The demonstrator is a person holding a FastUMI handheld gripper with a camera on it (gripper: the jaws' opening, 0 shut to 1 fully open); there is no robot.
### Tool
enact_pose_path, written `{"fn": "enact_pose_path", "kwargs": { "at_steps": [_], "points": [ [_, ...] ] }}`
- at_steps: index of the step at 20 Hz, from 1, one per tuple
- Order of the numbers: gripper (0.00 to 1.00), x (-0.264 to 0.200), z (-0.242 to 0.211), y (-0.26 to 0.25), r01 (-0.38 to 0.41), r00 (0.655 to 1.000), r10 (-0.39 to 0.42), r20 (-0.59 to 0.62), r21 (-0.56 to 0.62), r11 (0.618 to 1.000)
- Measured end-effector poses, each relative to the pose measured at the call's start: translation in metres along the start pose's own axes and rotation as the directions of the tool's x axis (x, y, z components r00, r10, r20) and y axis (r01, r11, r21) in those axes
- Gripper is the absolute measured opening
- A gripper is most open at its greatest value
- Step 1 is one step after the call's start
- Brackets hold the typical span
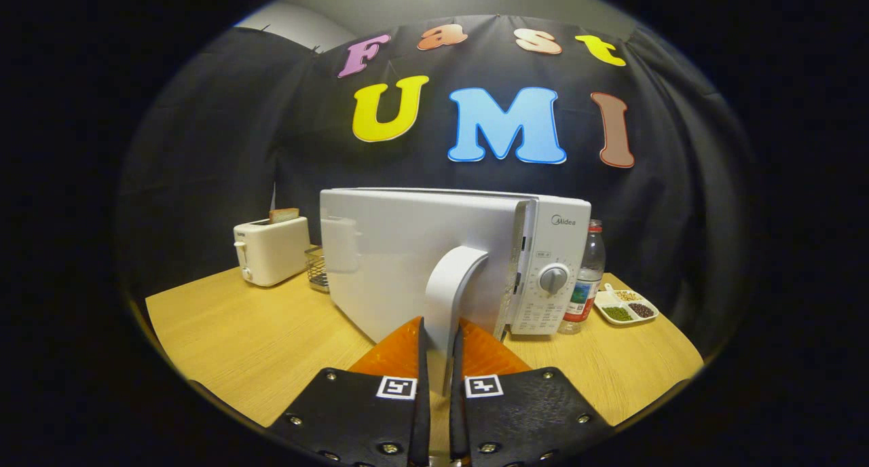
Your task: Open the microwave, put the food inside, and close the microwave door.
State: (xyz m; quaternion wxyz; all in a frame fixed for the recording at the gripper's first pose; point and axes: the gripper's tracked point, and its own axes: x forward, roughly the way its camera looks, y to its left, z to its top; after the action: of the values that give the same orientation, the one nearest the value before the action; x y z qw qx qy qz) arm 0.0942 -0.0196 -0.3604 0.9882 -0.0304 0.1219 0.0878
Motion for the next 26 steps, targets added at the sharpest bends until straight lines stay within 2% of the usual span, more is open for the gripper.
{"fn": "enact_pose_path", "kwargs": {
  "at_steps": [4,8,12,19,22,26],
  "points": [
    [0.11,-0.028,-0.004,0.048,-0.052,0.998,0.053,-0.027,0.025,0.998],
    [0.11,-0.048,-0.005,0.103,-0.051,0.999,0.051,0.018,0.020,0.998],
    [0.11,-0.058,-0.006,0.152,0.011,0.998,-0.011,0.066,-0.002,1.000],
    [0.11,-0.055,-0.004,0.224,0.182,0.977,-0.186,0.106,0.045,0.982],
    [0.11,-0.057,-0.005,0.253,0.212,0.968,-0.216,0.127,0.042,0.976],
    [0.11,-0.063,-0.007,0.286,0.213,0.964,-0.206,0.168,-0.024,0.977]
  ]
}}
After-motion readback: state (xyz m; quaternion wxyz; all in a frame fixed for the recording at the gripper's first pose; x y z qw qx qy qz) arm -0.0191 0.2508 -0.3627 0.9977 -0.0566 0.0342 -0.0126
